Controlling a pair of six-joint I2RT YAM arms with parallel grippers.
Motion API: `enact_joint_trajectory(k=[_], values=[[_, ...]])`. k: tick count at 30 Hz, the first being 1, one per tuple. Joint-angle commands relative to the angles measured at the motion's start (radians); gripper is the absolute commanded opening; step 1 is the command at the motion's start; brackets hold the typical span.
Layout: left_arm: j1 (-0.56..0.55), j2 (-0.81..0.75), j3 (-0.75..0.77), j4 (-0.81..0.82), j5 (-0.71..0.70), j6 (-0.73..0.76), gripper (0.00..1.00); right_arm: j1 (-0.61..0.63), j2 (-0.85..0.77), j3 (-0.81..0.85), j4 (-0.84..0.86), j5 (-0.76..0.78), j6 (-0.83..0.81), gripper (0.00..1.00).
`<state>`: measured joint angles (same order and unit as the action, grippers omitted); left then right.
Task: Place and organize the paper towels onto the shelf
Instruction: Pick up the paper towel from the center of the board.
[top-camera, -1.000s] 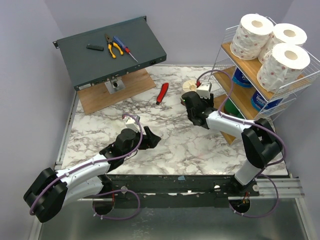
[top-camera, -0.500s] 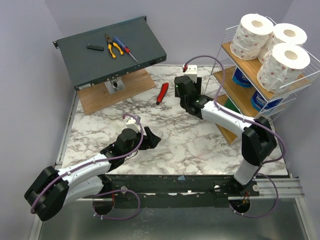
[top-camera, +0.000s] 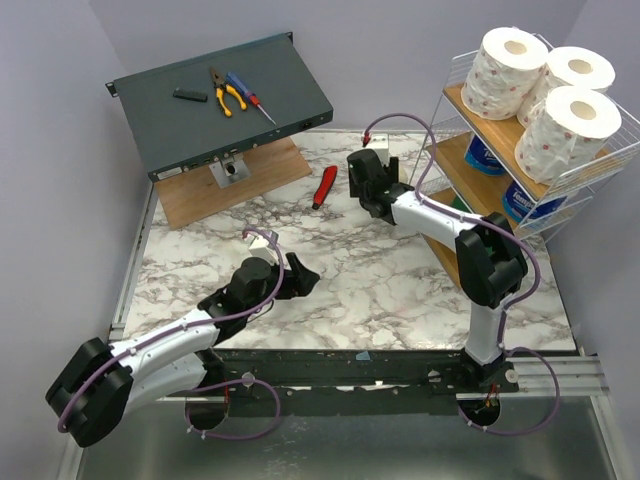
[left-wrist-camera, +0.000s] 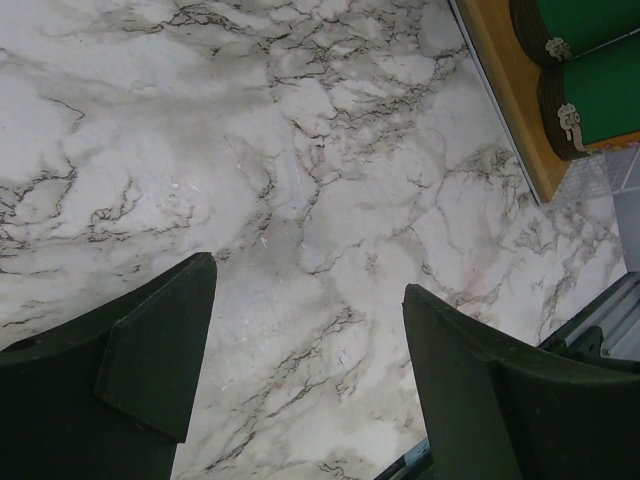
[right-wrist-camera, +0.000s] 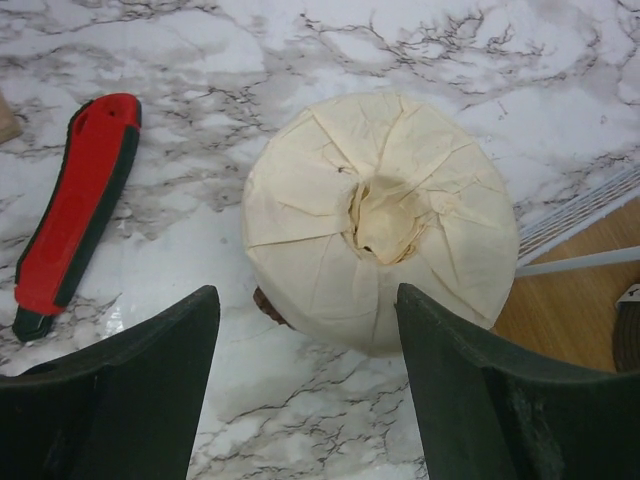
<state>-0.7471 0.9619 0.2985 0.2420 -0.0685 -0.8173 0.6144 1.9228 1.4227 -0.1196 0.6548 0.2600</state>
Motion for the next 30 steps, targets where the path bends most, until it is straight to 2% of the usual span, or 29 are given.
enact_joint_trajectory(k=[1,20,30], values=[[0.005,-0.029,-0.001,-0.016,-0.044,0.017,0.78,-0.010,0.027,0.046,0.025,-0.025,-0.030,0.75],[0.005,-0.041,0.019,-0.050,-0.065,0.044,0.78,-0.053,0.119,0.091,0.067,-0.065,-0.060,0.79],[0.005,-0.046,0.014,-0.043,-0.068,0.046,0.78,-0.054,0.180,0.112,0.039,-0.057,-0.078,0.71]])
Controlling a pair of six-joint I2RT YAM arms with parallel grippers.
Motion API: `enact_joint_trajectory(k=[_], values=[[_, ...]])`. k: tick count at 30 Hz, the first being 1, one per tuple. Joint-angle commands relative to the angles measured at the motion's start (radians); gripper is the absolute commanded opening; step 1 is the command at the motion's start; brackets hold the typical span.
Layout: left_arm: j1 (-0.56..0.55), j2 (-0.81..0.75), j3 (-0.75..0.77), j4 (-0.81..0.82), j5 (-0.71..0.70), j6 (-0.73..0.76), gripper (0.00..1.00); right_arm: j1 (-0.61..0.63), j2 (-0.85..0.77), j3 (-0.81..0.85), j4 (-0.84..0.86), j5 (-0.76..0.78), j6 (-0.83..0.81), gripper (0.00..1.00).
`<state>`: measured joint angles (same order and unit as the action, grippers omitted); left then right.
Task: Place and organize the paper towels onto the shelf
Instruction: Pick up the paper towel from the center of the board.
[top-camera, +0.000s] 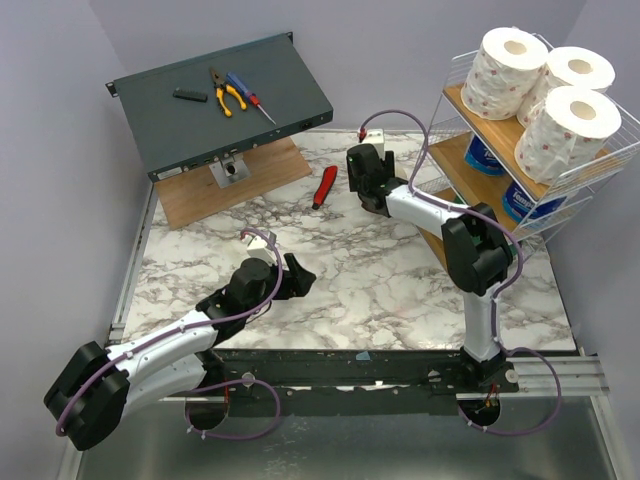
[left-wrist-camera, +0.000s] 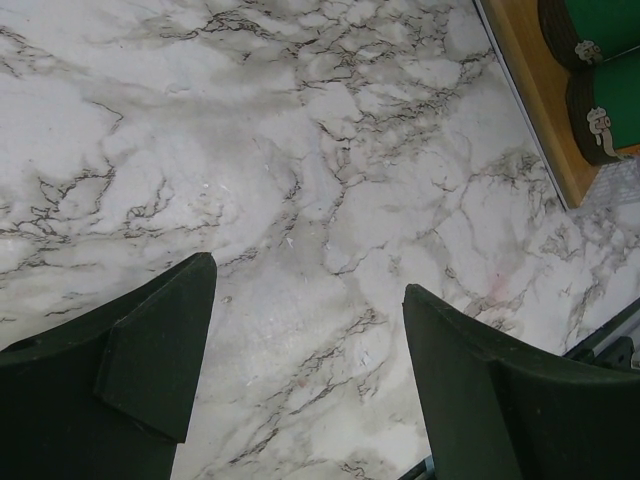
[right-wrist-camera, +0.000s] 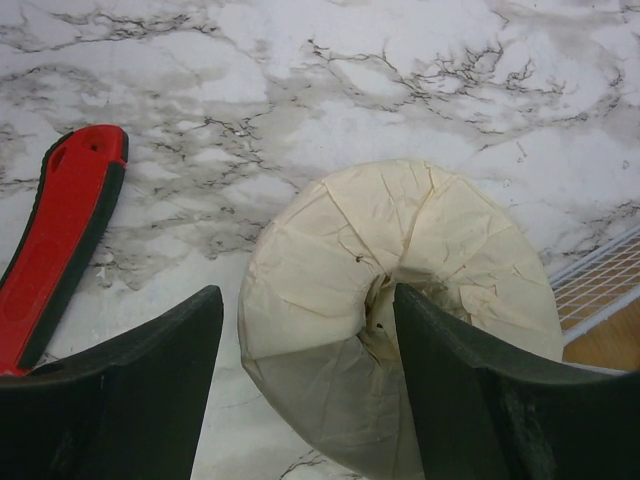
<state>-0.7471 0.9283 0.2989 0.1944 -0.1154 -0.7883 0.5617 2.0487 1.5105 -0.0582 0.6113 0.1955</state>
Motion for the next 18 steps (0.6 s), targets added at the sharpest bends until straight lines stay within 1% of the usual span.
enact_joint_trajectory(k=[1,3,7,11,14,18], values=[[0.005,-0.014,0.012,0.004,-0.021,0.017,0.78,-0.002,0.059,0.026,-0.023,-0.009,-0.017,0.71],[0.005,-0.018,0.013,0.002,-0.022,0.017,0.78,-0.002,0.070,0.026,-0.020,-0.007,-0.023,0.69],[0.004,-0.027,0.006,0.000,-0.024,0.017,0.78,-0.002,0.072,0.012,-0.009,-0.003,-0.016,0.62],[0.005,-0.034,0.002,0.002,-0.027,0.017,0.78,-0.002,0.062,-0.004,-0.002,-0.009,-0.006,0.48],[0.005,-0.032,0.002,0.003,-0.026,0.016,0.78,-0.002,0.034,-0.014,0.001,-0.006,-0.002,0.40],[0.005,-0.033,0.002,0.006,-0.024,0.017,0.78,-0.002,-0.032,-0.045,0.007,-0.007,0.004,0.37]])
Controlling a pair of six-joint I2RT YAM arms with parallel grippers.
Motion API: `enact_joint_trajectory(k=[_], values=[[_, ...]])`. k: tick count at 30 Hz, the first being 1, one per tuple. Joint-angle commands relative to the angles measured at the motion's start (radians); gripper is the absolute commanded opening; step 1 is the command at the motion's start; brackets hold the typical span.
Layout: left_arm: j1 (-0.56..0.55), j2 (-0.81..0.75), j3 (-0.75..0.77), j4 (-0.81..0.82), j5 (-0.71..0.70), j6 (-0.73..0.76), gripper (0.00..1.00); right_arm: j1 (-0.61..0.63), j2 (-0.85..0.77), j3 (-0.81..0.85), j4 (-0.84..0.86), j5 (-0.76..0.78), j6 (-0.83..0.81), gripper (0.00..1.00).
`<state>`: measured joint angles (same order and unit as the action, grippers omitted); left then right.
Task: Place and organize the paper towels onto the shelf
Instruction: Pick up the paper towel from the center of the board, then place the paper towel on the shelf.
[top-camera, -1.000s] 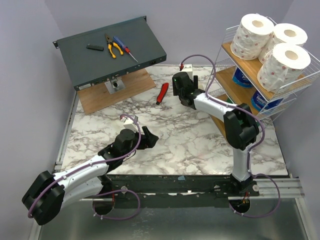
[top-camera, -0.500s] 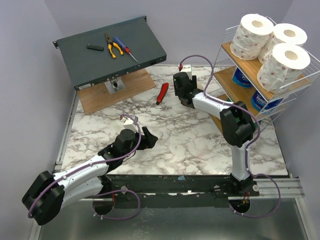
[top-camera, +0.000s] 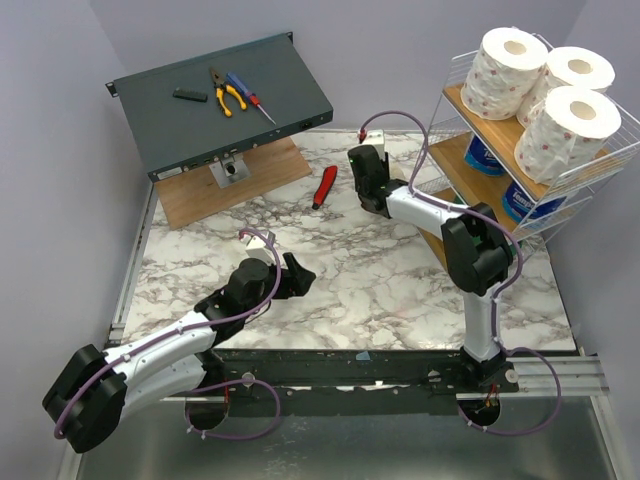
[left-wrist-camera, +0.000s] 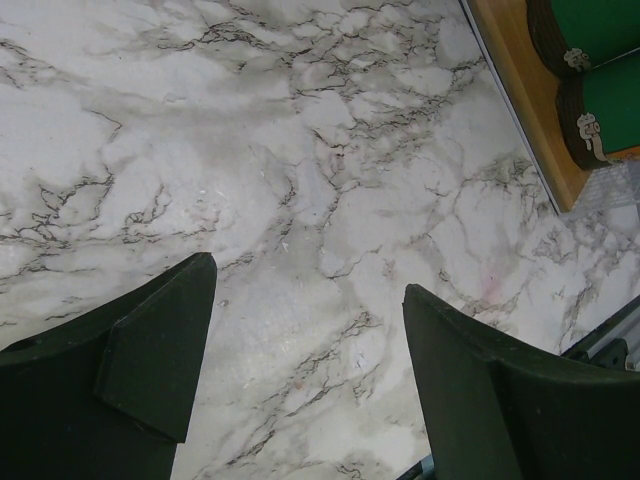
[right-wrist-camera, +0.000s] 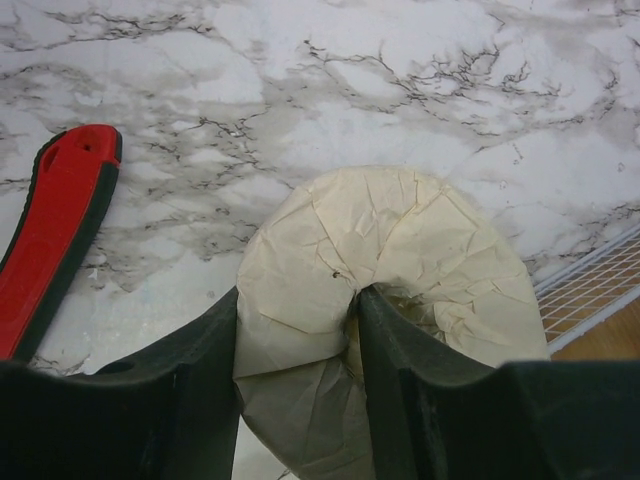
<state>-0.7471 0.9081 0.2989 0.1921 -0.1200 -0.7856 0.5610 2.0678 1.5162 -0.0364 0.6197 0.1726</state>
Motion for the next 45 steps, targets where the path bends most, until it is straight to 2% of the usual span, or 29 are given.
enact_joint_trajectory(k=[1,7,18,25,31,37,45], values=[[0.005,-0.011,0.002,0.010,-0.018,0.013,0.78,-0.001,-0.072,-0.059,-0.013,-0.019,0.028,0.37],[0.004,-0.008,0.001,0.013,-0.010,0.007,0.78,0.023,-0.192,-0.105,-0.030,-0.026,0.035,0.36],[0.005,-0.019,-0.008,0.014,0.003,-0.007,0.78,0.172,-0.408,-0.258,-0.064,0.056,0.005,0.35],[0.005,-0.019,-0.017,0.021,0.013,-0.020,0.78,0.183,-0.538,-0.466,-0.094,0.236,0.026,0.35],[0.003,0.006,-0.011,0.026,0.041,-0.024,0.78,0.172,-0.576,-0.534,-0.111,0.367,0.032,0.35],[0.003,0.010,-0.008,0.026,0.043,-0.018,0.78,0.108,-0.564,-0.541,-0.074,0.366,0.067,0.35],[0.003,0.025,0.002,0.024,0.048,-0.007,0.78,0.051,-0.467,-0.491,0.011,0.385,0.037,0.35]])
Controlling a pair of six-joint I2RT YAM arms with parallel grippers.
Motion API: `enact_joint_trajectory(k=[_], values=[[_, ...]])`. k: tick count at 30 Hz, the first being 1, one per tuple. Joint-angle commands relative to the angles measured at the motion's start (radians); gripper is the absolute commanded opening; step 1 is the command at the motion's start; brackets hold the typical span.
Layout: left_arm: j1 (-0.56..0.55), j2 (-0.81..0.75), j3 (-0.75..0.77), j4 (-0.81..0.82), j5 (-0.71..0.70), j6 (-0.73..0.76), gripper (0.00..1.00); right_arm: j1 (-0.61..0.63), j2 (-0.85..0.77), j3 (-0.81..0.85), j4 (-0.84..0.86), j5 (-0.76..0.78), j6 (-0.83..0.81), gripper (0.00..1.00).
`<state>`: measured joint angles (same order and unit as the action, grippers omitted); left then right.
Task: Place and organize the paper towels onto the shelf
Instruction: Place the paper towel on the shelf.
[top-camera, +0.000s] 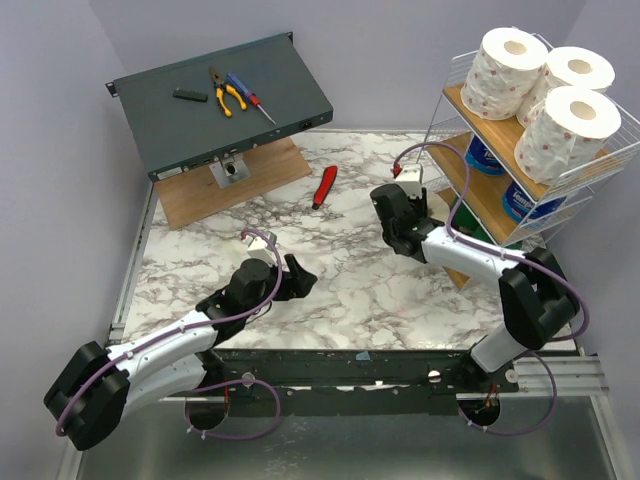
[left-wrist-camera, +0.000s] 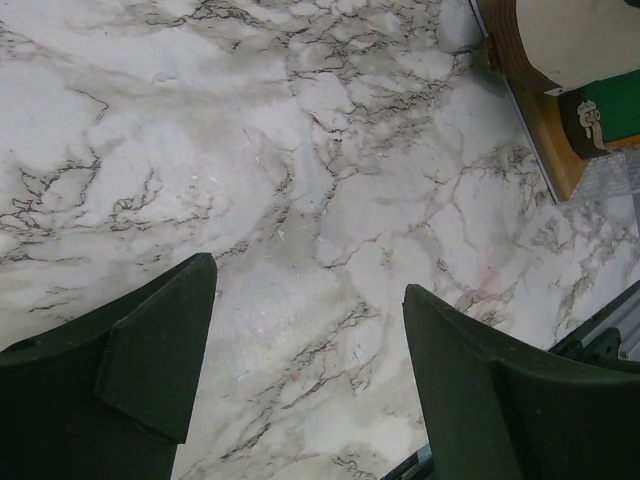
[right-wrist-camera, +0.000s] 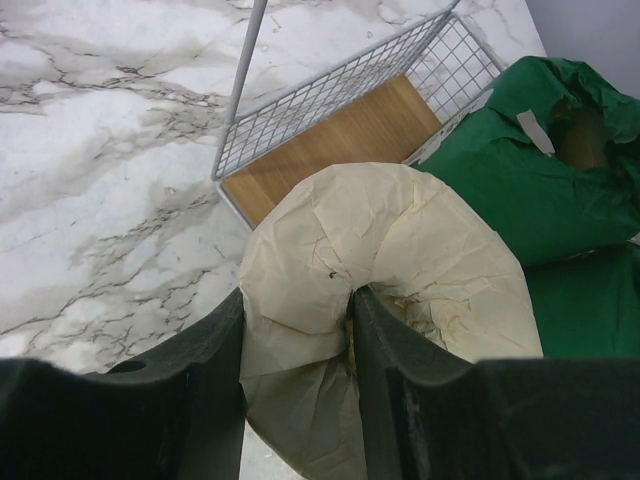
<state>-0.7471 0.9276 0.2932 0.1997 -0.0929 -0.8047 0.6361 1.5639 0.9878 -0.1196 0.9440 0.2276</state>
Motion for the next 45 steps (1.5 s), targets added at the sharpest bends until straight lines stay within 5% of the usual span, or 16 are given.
enact_joint_trajectory(k=[1,31,45], values=[[0.003,0.006,0.006,0.017,0.022,0.012,0.78,-0.033,0.041,0.040,0.109,0.061,-0.027,0.35],[0.003,-0.023,0.004,-0.011,-0.005,0.022,0.78,-0.170,0.186,0.076,0.336,0.030,-0.079,0.35],[0.003,-0.027,0.007,-0.017,-0.010,0.028,0.78,-0.172,0.169,0.071,0.309,0.030,-0.065,0.56]])
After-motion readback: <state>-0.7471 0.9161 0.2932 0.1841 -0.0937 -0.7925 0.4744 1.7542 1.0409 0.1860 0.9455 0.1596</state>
